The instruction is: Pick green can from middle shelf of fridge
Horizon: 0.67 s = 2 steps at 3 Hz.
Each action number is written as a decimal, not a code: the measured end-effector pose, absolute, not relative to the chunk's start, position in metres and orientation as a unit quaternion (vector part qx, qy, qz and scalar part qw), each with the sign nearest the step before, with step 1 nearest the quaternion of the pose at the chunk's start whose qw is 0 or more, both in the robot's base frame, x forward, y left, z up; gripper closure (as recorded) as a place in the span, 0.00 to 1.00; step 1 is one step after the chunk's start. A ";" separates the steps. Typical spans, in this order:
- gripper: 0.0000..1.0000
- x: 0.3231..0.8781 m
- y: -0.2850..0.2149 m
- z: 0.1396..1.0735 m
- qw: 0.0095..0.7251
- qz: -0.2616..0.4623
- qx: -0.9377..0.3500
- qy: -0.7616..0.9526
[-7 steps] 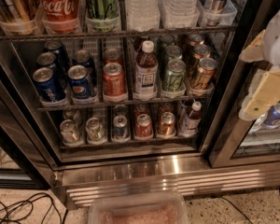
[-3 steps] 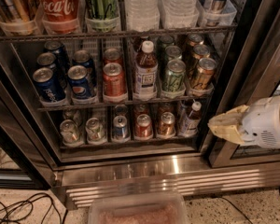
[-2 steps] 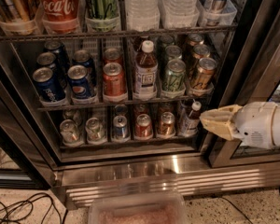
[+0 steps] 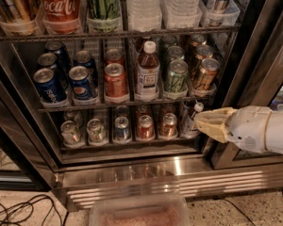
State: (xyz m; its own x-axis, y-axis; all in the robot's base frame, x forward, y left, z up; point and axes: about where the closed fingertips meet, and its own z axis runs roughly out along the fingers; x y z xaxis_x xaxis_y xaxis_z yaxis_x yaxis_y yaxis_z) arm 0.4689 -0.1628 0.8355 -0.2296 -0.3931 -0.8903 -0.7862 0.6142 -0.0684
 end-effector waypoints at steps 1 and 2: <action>1.00 0.466 -0.149 0.823 0.513 0.180 -0.377 0.750; 1.00 0.478 -0.137 0.813 0.563 0.151 -0.357 0.729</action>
Offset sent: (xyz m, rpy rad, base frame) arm 0.0468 0.0217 -0.0271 0.0069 -0.3904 -0.3002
